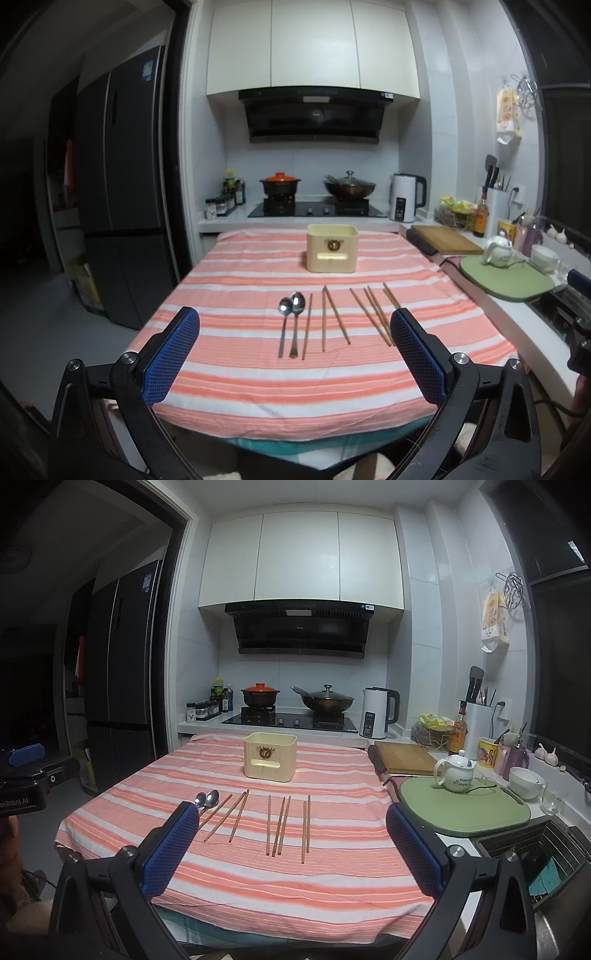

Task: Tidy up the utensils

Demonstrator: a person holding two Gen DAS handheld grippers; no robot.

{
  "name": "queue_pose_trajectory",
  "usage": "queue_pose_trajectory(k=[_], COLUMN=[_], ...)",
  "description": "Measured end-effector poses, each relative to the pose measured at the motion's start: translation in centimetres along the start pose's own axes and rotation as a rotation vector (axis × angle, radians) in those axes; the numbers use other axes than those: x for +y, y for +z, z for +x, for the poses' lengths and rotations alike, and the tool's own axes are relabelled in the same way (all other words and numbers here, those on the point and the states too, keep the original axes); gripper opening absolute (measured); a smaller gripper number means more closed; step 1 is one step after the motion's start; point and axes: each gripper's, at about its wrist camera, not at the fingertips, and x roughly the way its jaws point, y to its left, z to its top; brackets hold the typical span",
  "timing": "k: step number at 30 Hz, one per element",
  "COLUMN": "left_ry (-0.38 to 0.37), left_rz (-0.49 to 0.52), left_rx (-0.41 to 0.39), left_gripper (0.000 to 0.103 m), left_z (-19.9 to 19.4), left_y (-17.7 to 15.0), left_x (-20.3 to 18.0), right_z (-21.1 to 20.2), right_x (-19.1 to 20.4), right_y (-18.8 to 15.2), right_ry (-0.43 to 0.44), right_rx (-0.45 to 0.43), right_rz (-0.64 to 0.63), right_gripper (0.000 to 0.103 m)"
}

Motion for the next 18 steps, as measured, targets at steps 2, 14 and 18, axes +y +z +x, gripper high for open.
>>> queue_pose_trajectory(k=[2, 14, 18], left_ry=[0.0, 0.001, 0.002], left_rz=[0.001, 0.003, 0.005], left_rx=[0.002, 0.014, 0.018], left_gripper=[0.103, 0.103, 0.103], left_z=[0.05, 0.45, 0.65], left_y=[0.03, 0.07, 0.1], left_x=[-0.05, -0.18, -0.22], right_z=[0.0, 0.42, 0.71], right_x=[0.0, -0.04, -0.1], right_y=[0.01, -0.13, -0.19], right_ry=[0.0, -0.002, -0.003], right_rx=[0.001, 0.011, 0.016], right_rz=[-0.001, 0.0, 0.002], right_gripper=[0.103, 0.103, 0.103])
